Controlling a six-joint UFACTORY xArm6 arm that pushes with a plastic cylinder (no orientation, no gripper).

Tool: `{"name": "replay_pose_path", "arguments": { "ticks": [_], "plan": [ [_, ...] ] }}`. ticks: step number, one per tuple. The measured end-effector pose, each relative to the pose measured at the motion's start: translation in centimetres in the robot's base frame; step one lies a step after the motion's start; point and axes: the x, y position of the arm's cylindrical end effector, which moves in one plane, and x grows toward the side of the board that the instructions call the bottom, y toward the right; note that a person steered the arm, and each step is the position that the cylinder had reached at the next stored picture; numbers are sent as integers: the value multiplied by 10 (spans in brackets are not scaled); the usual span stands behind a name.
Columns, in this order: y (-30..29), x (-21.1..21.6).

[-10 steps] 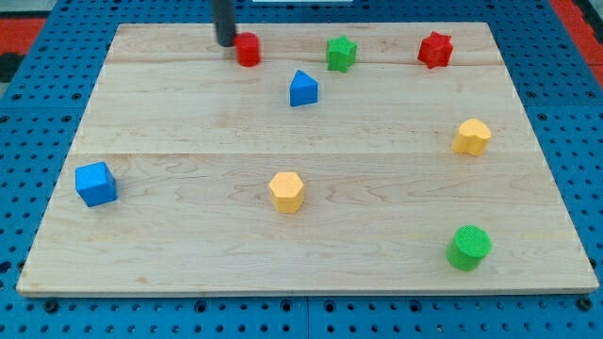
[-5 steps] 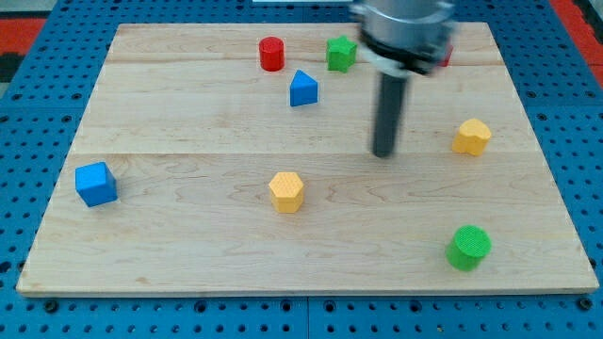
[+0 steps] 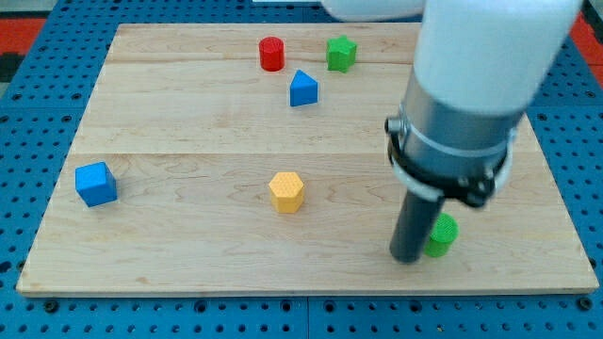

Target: Move the green circle to the left of the red circle

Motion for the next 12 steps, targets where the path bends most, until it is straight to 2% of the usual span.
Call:
{"name": "replay_pose_path", "arguments": {
  "ticks": [1, 2, 3, 4, 5, 6, 7, 8, 10, 12],
  "plan": [
    [39, 22],
    [63, -1],
    [-8, -47],
    [-33, -87],
    [-13, -57],
    [20, -99],
    [21, -154],
    [46, -136],
    [67, -218],
    [98, -262]
  ]
}}
